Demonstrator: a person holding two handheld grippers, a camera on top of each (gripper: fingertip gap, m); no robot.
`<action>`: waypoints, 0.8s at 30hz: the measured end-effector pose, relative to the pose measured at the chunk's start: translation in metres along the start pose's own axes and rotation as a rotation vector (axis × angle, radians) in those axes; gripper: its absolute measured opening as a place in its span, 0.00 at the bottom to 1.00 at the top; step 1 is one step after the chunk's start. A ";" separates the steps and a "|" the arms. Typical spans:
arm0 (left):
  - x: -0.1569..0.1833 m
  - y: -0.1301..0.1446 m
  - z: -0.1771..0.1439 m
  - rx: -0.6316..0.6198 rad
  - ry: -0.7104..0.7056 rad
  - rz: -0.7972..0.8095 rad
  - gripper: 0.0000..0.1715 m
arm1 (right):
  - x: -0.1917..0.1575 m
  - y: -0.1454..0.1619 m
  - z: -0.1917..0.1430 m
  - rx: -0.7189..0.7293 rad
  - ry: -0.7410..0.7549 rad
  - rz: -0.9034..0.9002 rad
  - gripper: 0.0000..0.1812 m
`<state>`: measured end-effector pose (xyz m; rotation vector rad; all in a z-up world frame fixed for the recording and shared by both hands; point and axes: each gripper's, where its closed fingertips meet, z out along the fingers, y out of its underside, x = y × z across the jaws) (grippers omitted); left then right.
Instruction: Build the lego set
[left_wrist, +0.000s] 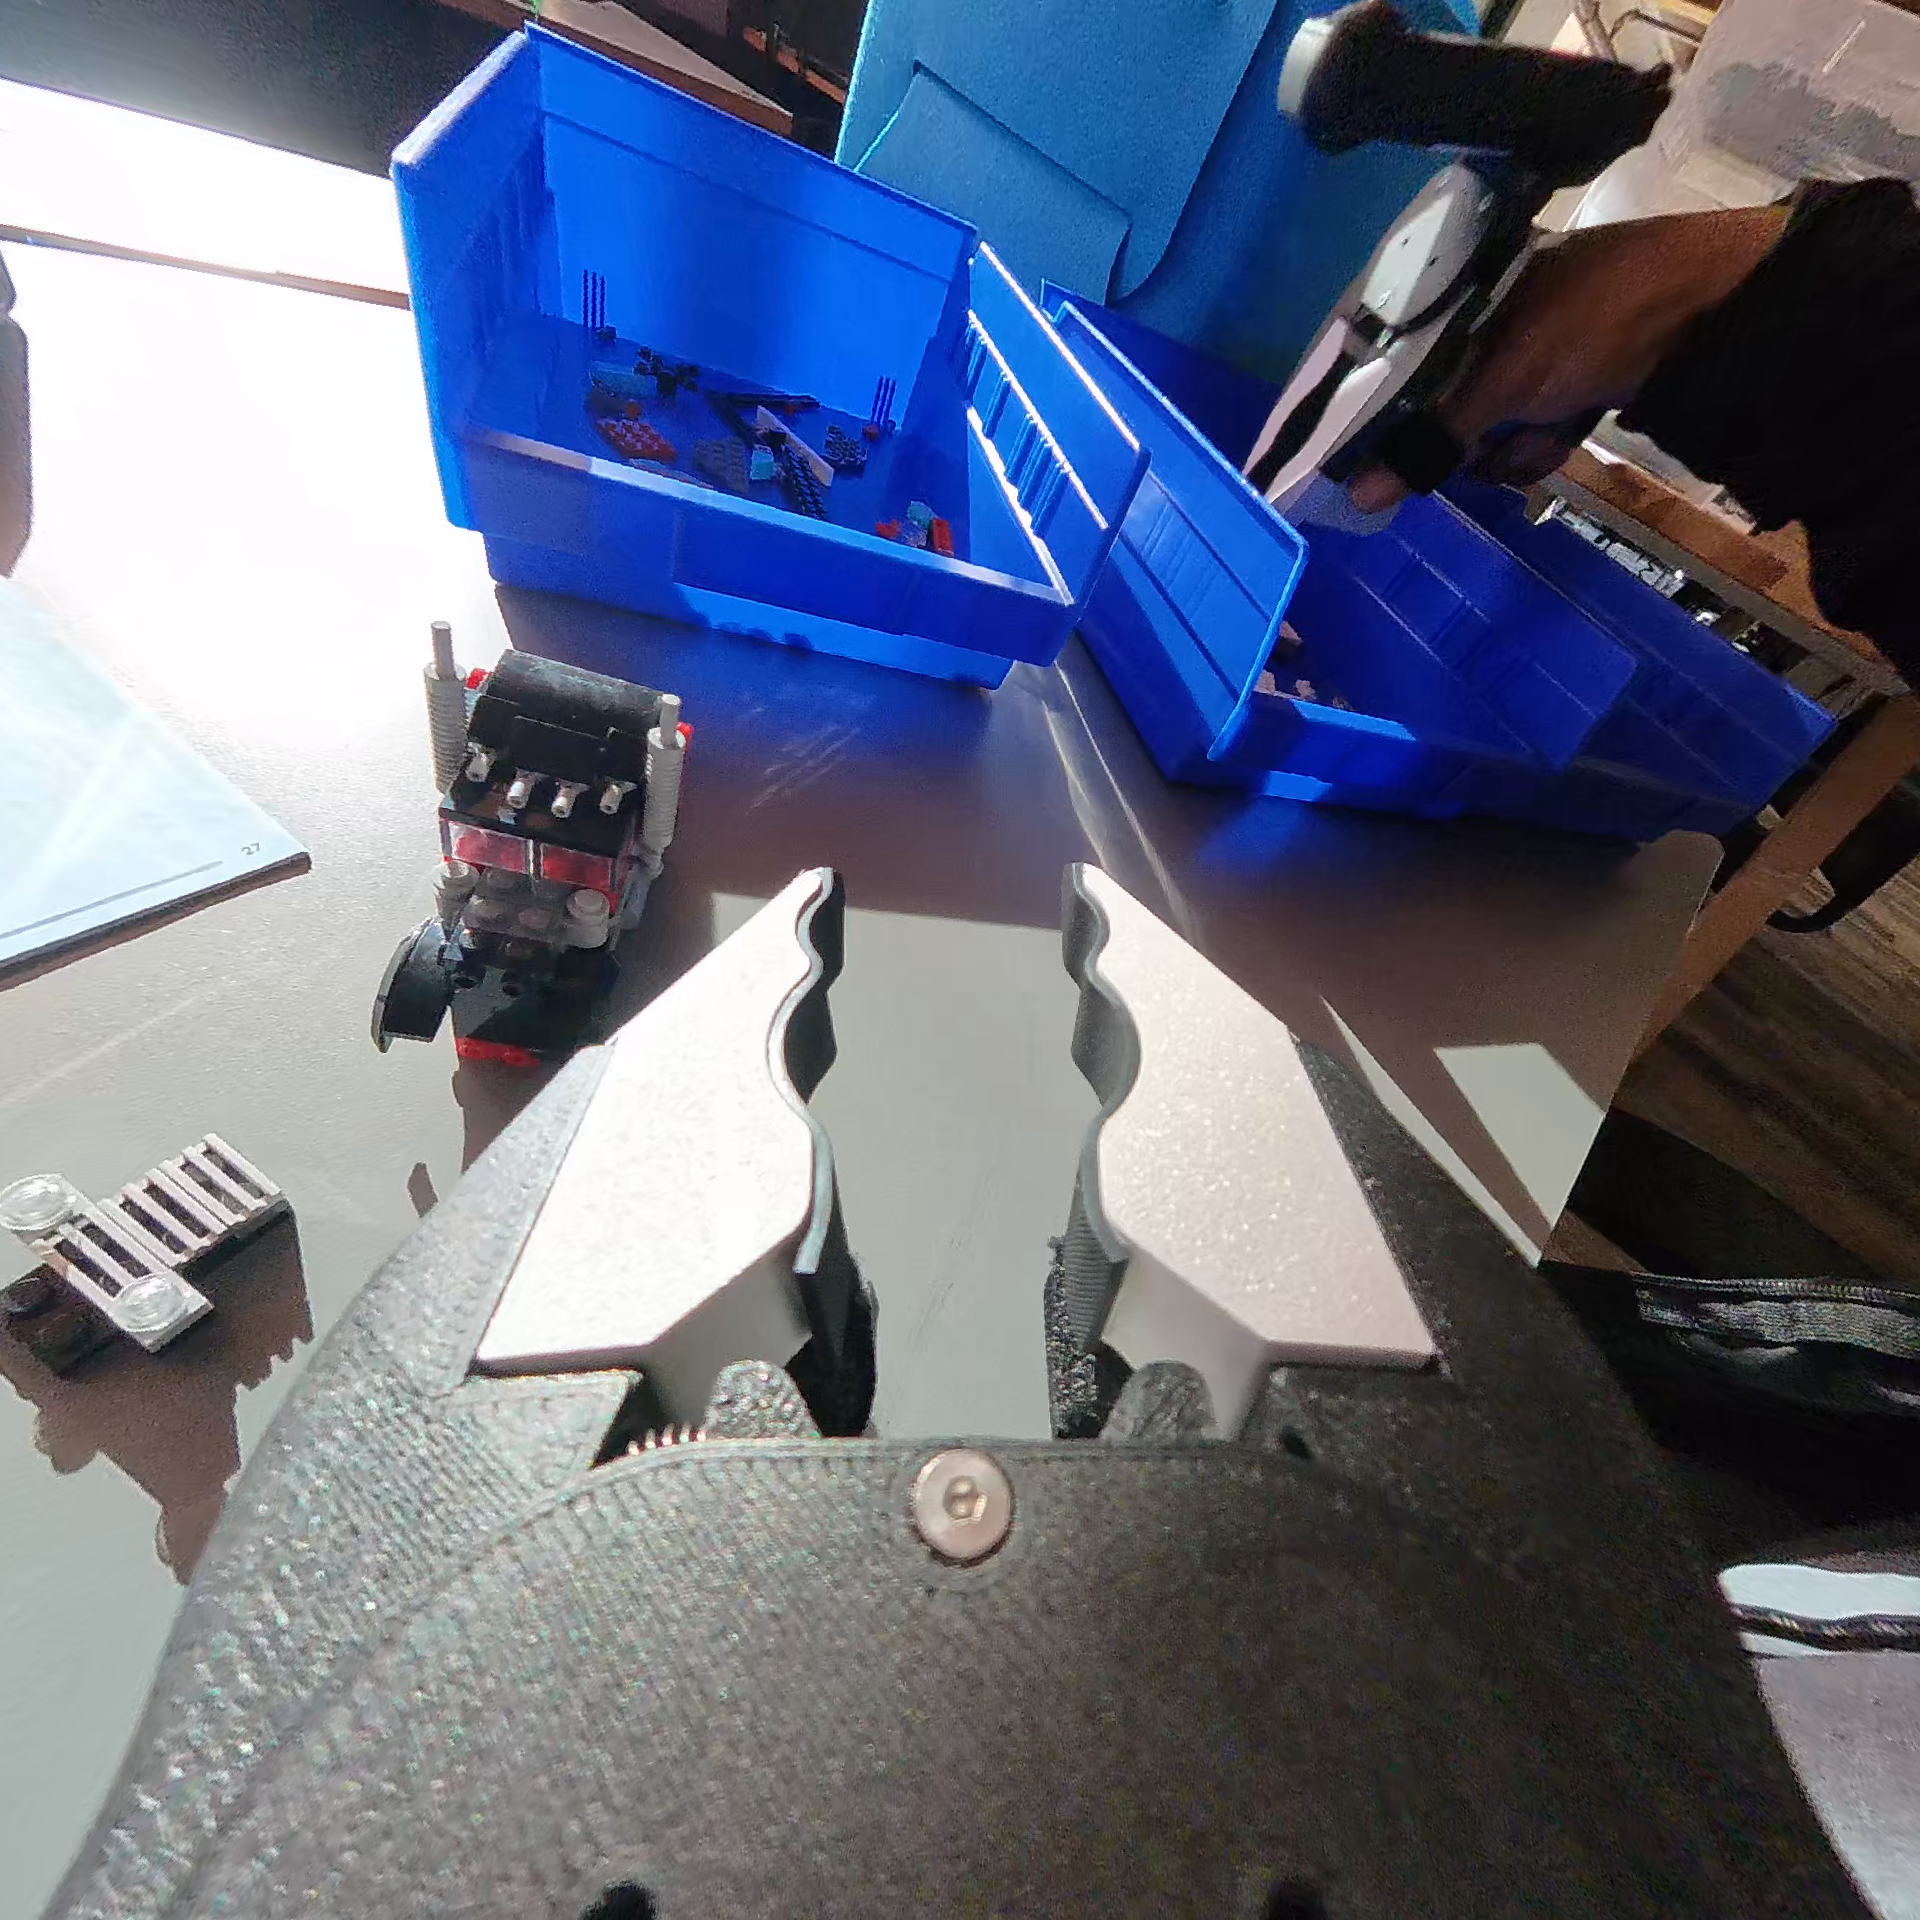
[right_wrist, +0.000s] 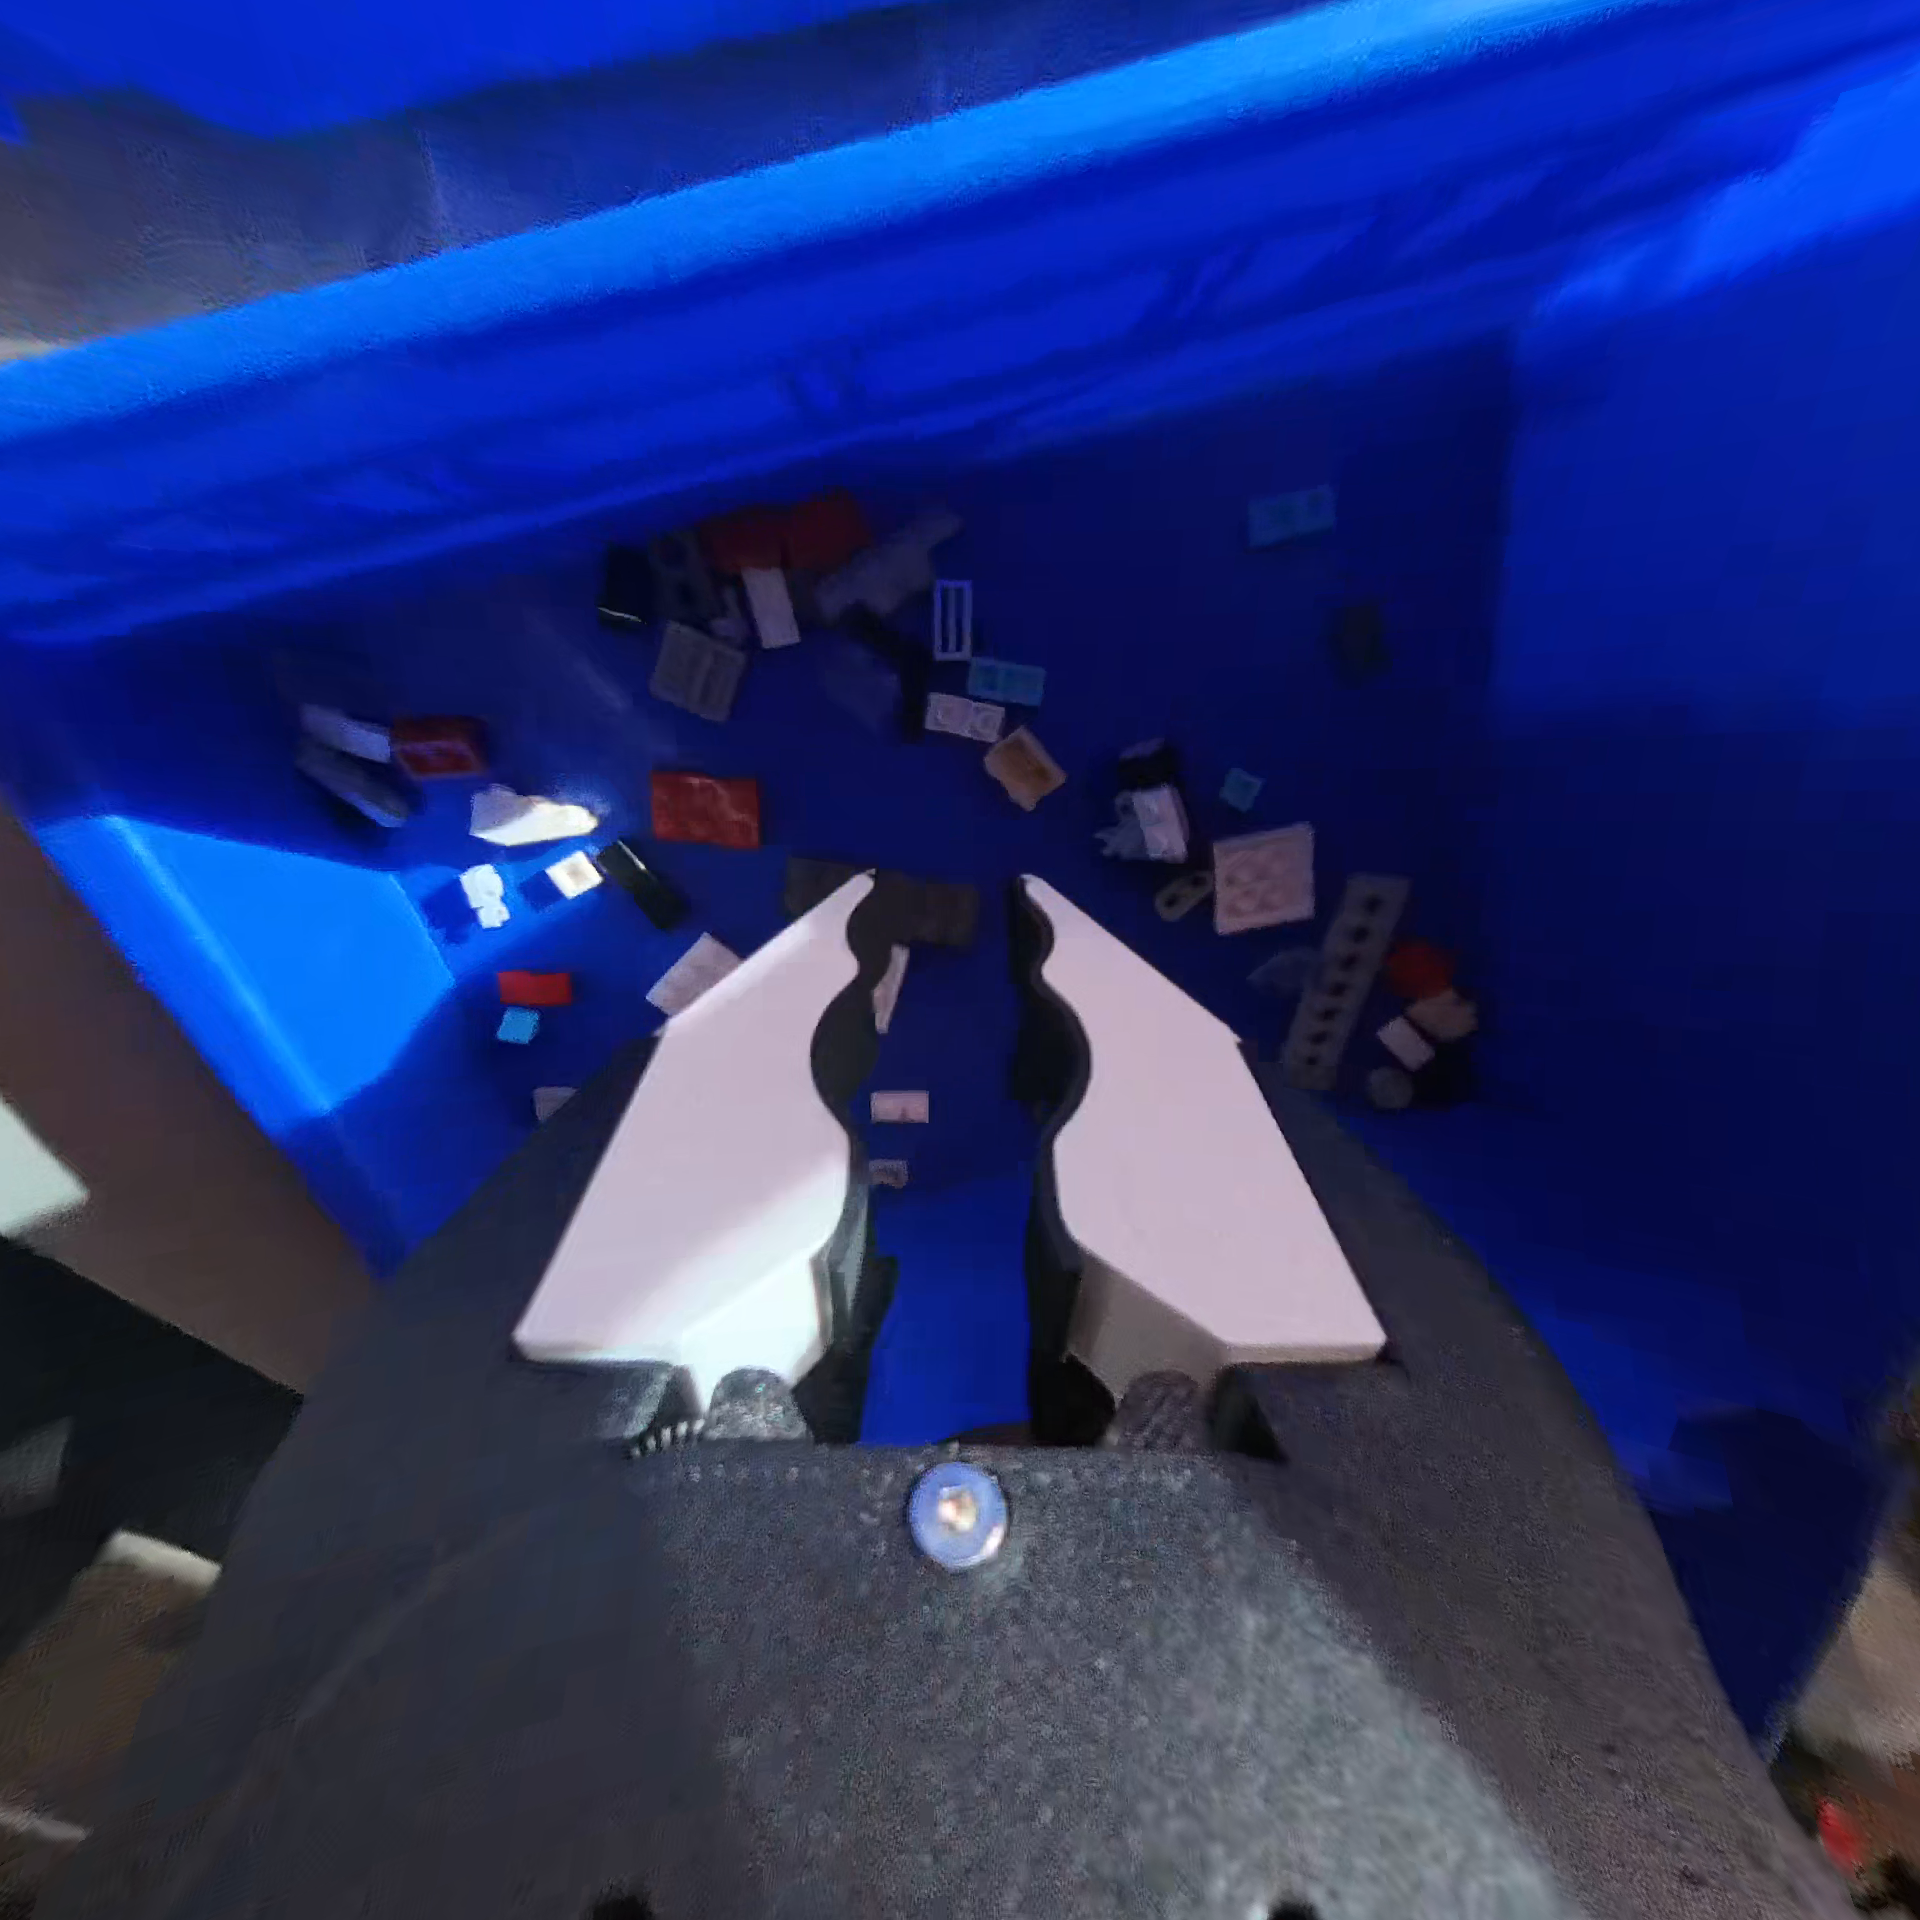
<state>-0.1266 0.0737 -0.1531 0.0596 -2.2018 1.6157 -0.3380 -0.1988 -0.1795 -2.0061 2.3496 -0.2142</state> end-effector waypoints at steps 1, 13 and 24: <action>0.000 0.000 -0.001 0.004 -0.001 -0.003 0.25 | -0.002 -0.003 0.005 -0.002 -0.028 -0.026 0.12; -0.001 -0.001 -0.001 0.006 0.035 -0.045 0.25 | 0.027 0.005 -0.002 -0.007 -0.012 -0.147 0.10; 0.000 -0.003 -0.003 0.020 0.055 -0.068 0.25 | 0.037 0.018 0.004 -0.096 0.036 -0.167 0.11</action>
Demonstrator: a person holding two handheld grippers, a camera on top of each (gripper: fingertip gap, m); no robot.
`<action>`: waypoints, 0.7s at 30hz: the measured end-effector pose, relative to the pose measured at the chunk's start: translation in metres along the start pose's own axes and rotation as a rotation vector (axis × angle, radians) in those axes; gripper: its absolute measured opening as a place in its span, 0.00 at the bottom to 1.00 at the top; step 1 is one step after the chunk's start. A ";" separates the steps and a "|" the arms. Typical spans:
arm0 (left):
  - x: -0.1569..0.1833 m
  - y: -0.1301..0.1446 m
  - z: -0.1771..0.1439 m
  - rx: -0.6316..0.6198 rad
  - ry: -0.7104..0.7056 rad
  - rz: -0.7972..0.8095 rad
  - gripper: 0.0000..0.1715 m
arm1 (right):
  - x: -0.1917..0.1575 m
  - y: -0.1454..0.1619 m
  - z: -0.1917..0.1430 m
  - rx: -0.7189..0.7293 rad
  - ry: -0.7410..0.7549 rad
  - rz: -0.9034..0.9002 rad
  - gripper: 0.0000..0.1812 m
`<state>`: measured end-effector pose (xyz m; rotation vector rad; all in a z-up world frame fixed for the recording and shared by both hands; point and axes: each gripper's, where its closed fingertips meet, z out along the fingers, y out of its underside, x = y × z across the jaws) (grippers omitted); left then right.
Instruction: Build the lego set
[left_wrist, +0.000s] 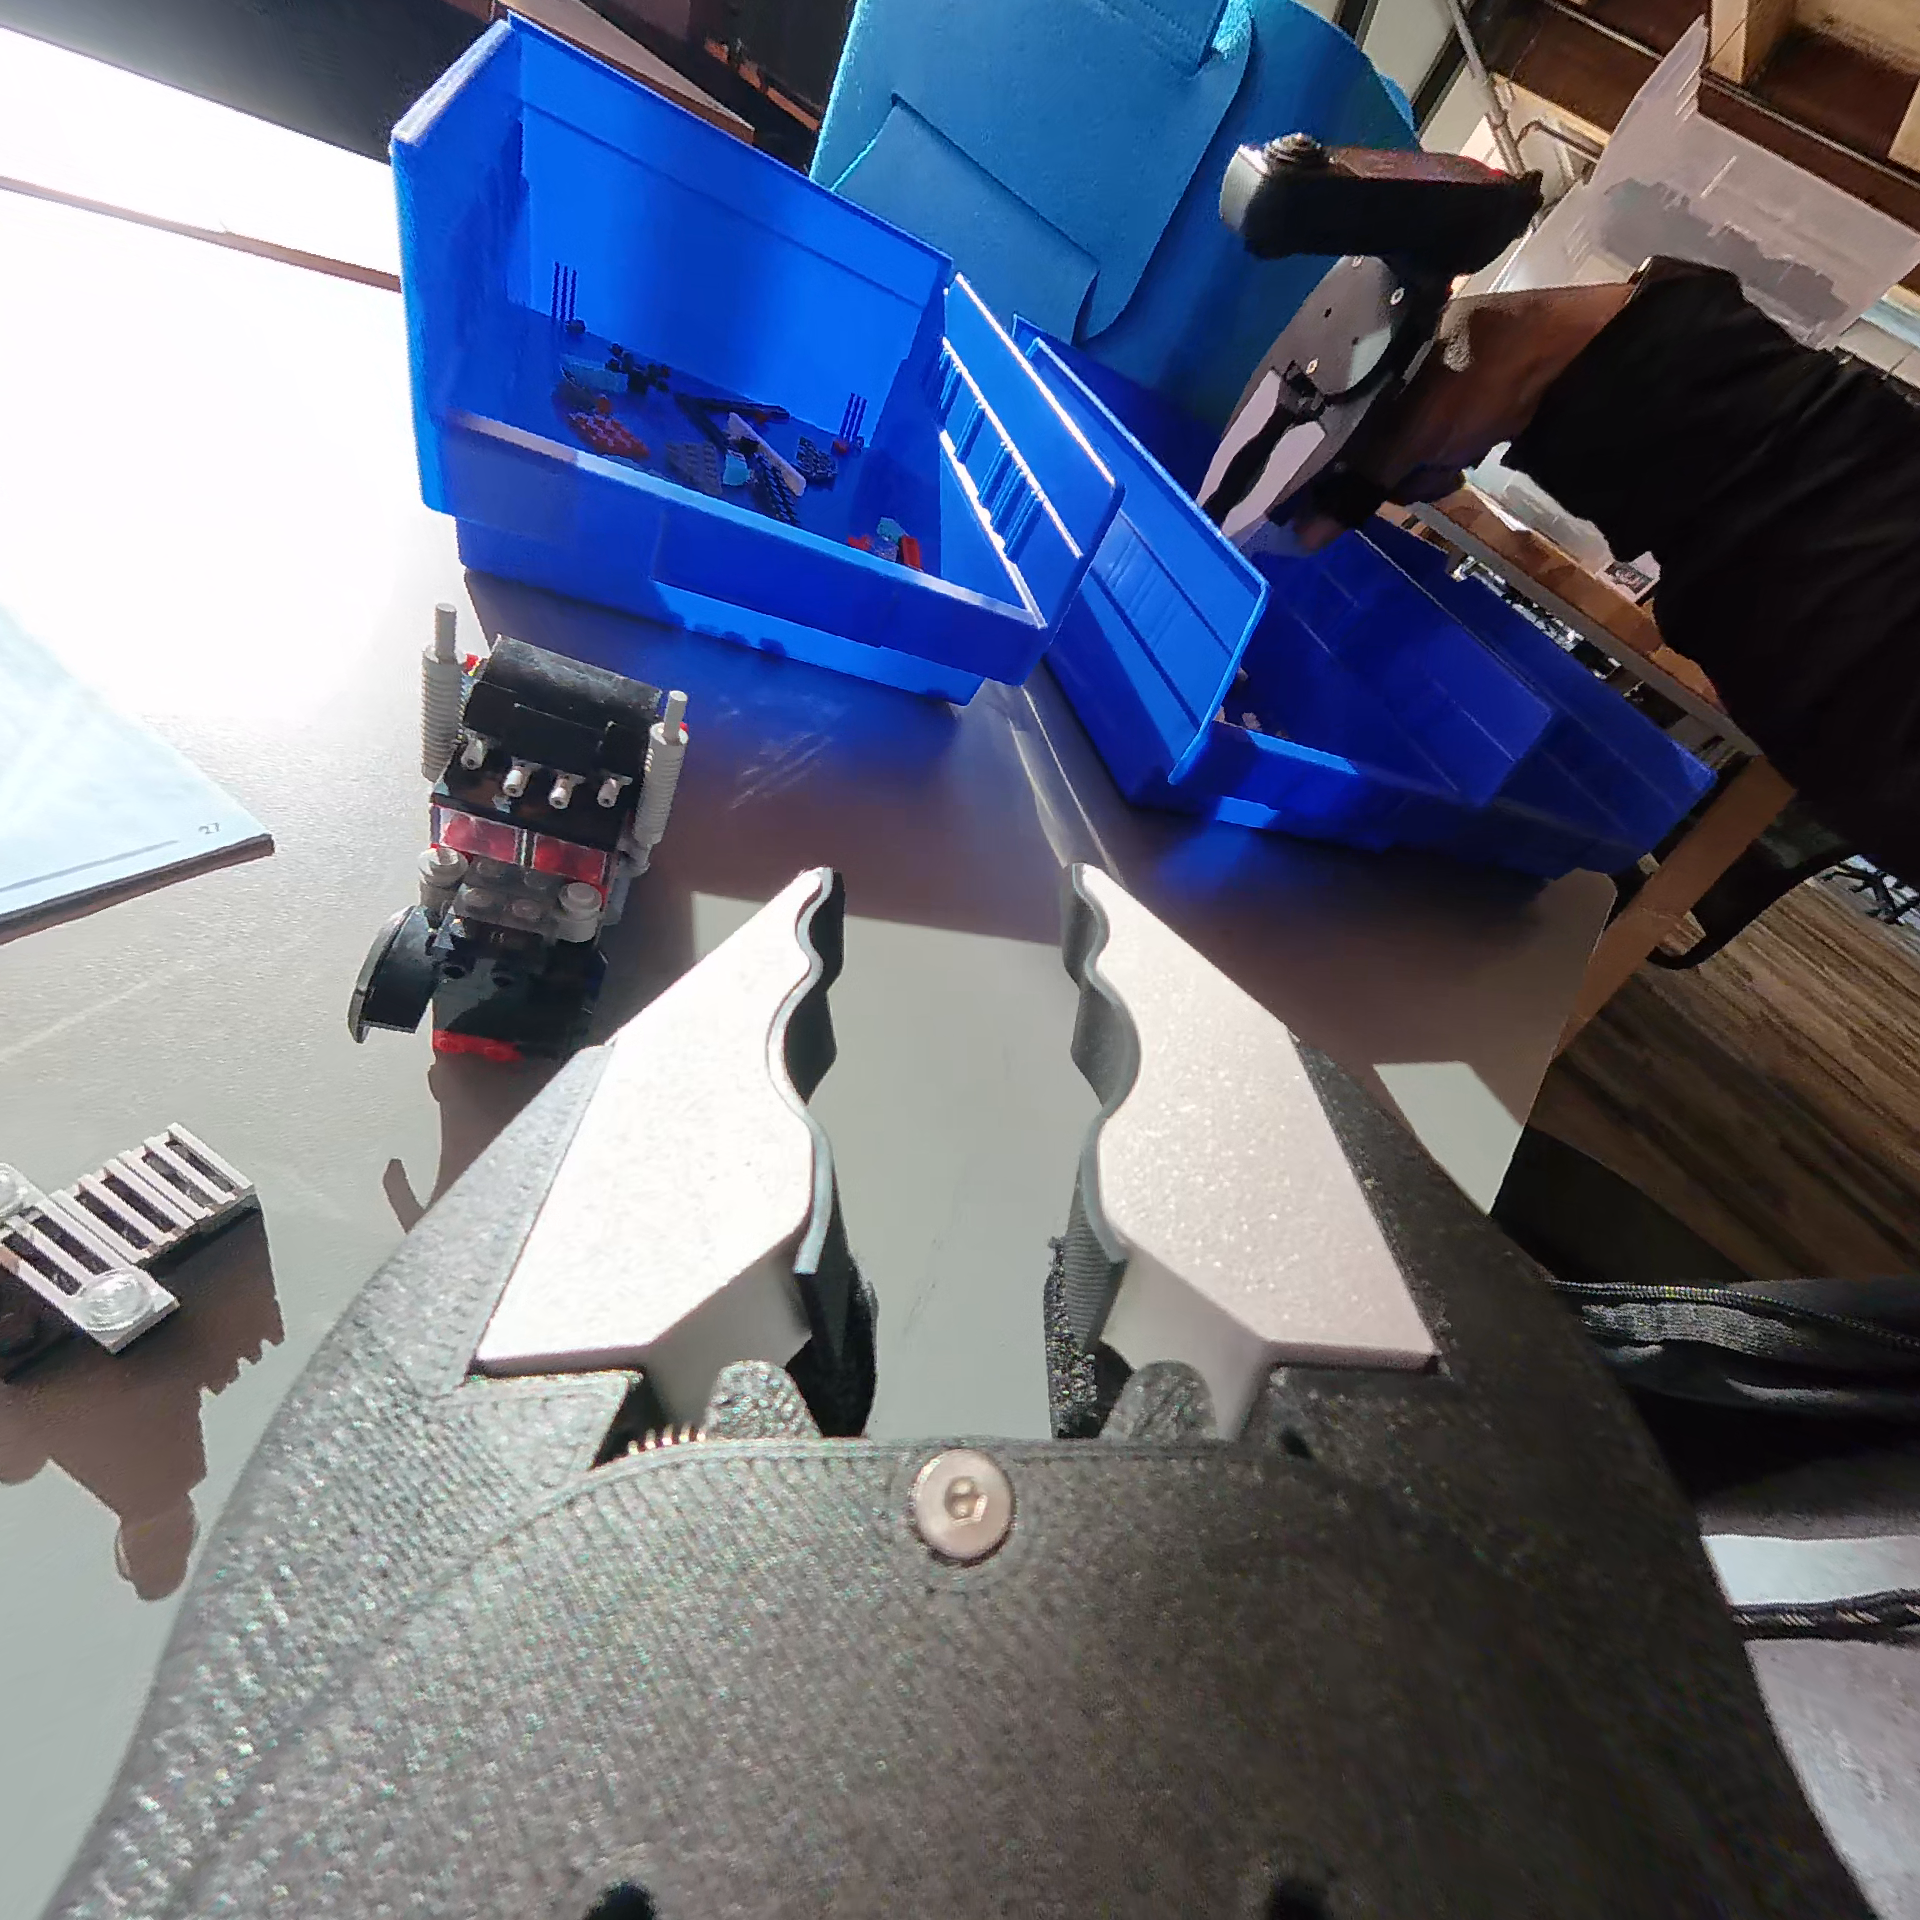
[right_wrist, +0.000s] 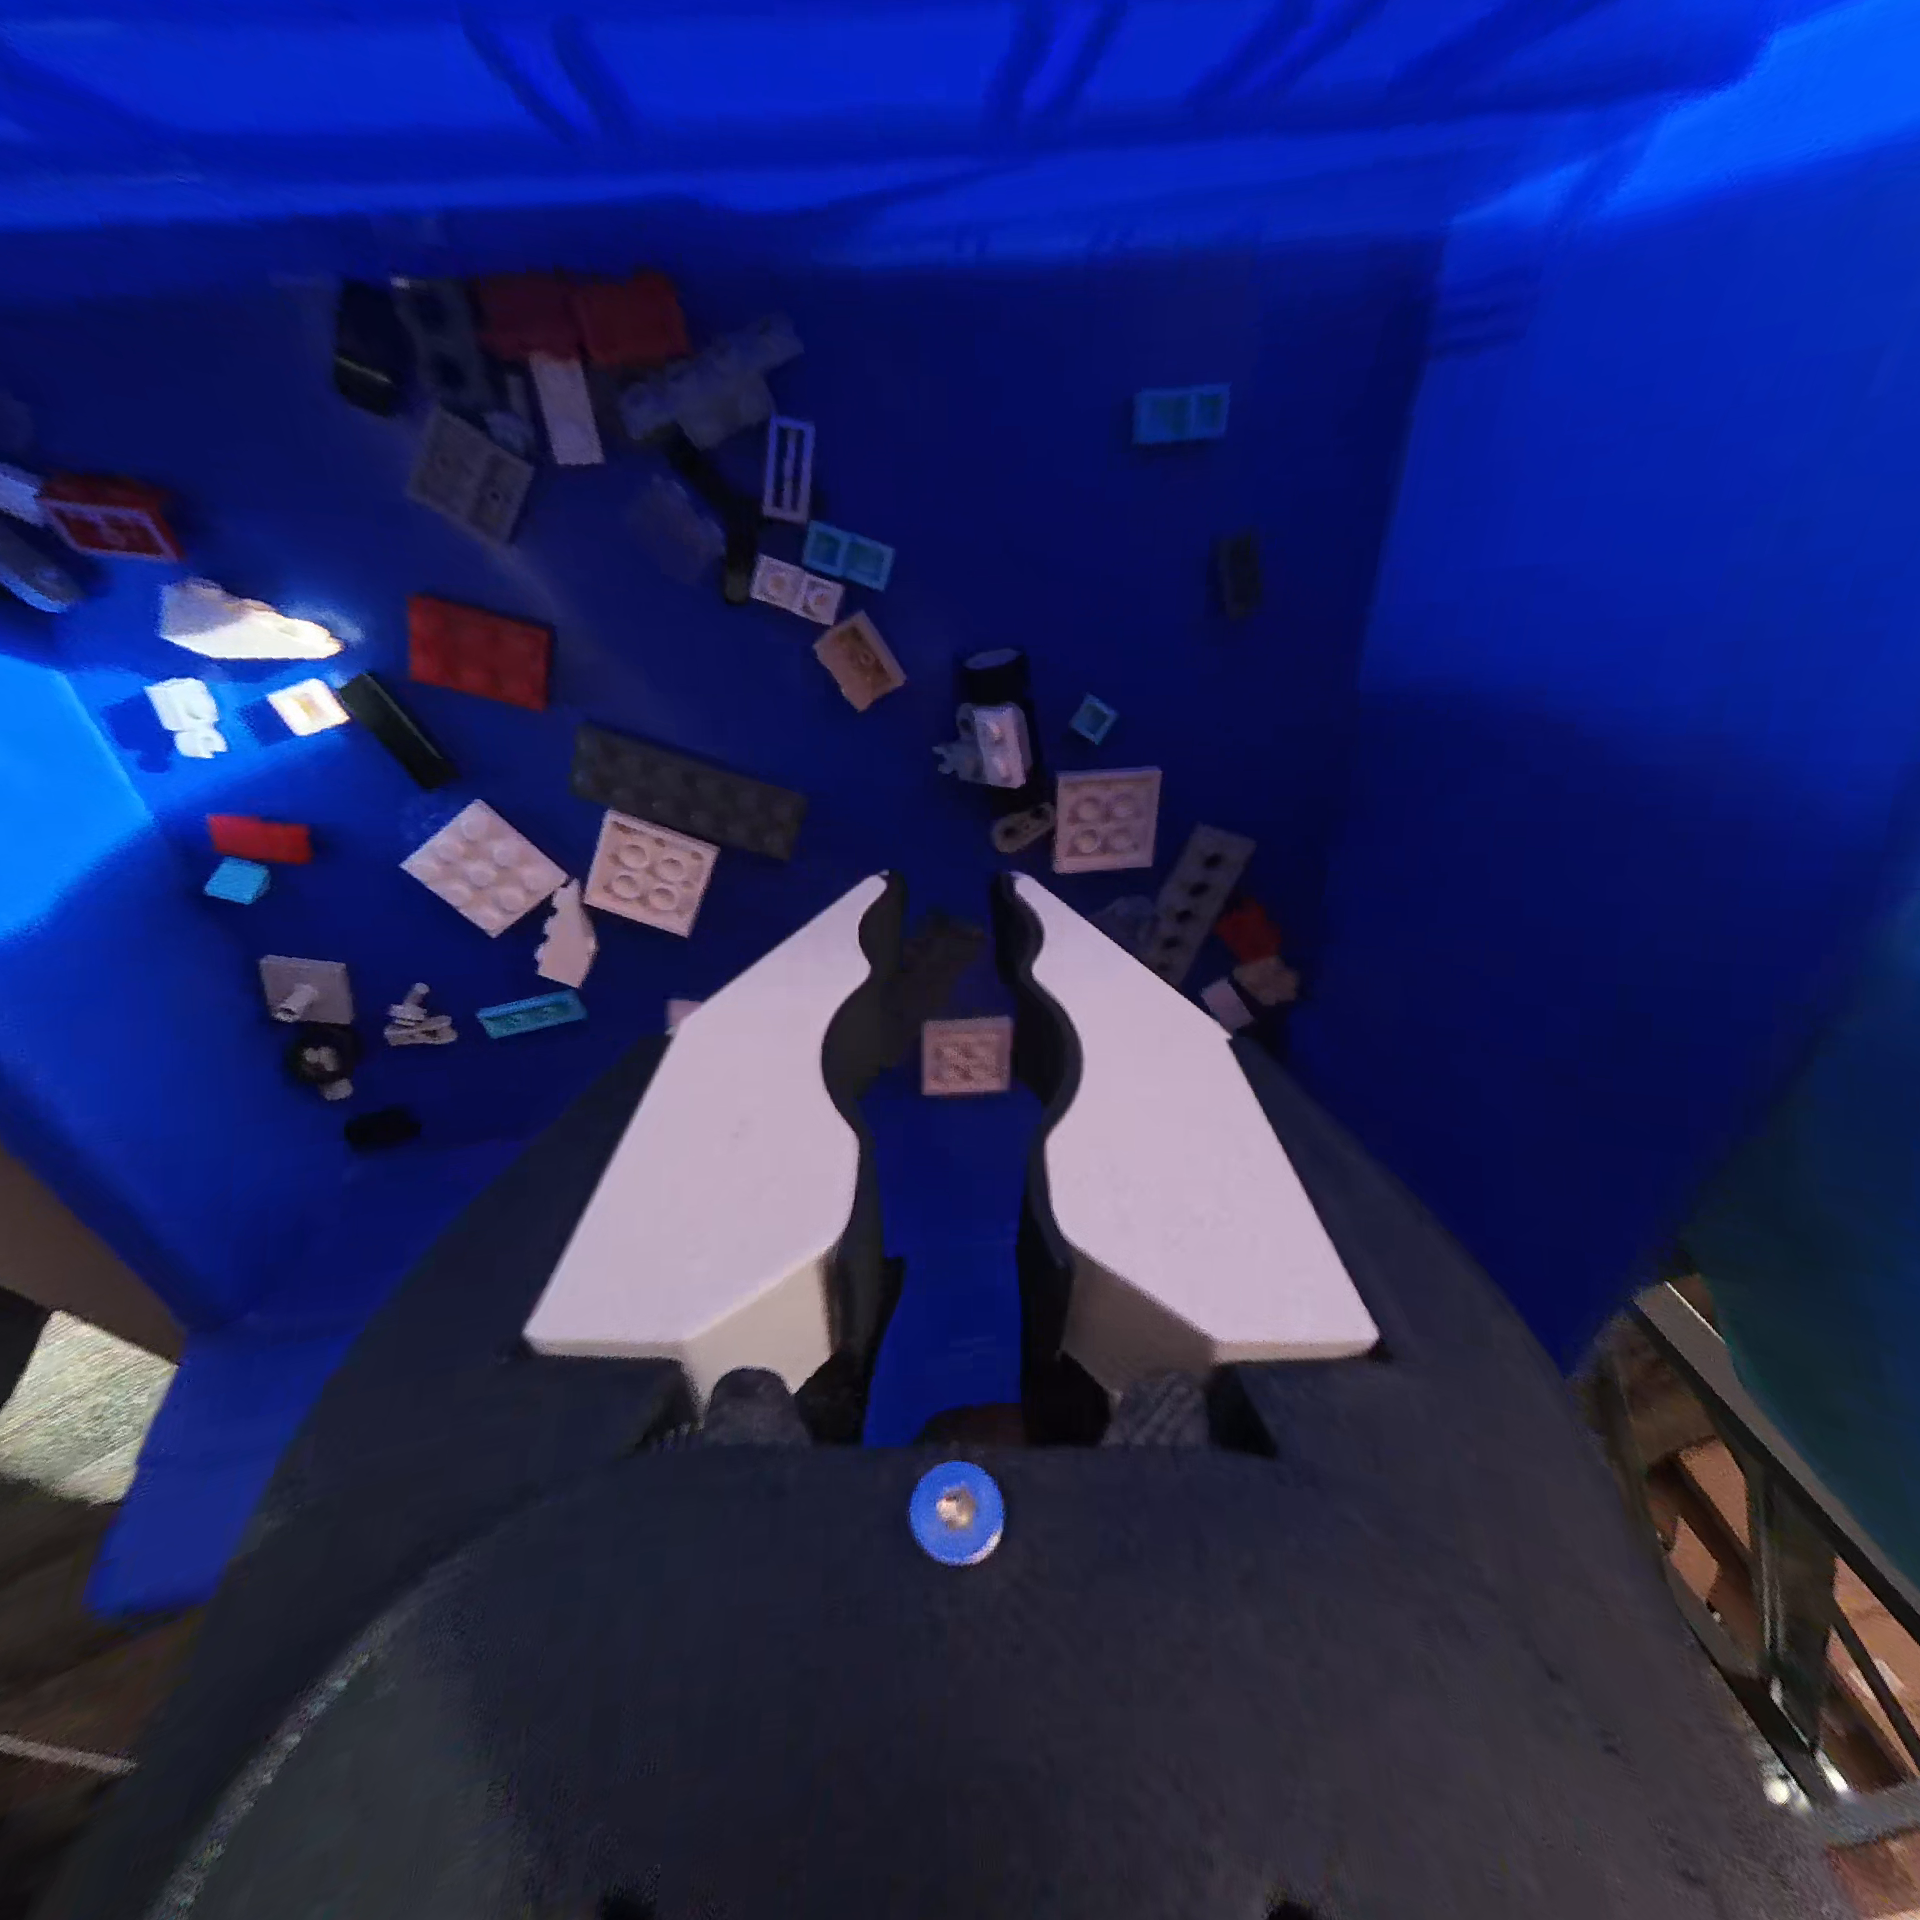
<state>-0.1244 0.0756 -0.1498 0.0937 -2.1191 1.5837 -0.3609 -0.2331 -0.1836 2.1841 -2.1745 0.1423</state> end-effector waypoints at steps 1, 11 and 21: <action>0.000 0.000 0.000 0.001 0.001 -0.002 0.25 | 0.005 0.003 -0.001 -0.007 0.020 0.004 0.10; 0.000 0.001 0.001 -0.007 -0.002 0.004 0.25 | 0.013 0.012 0.015 -0.062 -0.003 0.074 0.10; 0.000 0.000 0.000 0.000 -0.006 0.007 0.25 | 0.011 0.008 0.031 -0.152 -0.066 0.125 0.11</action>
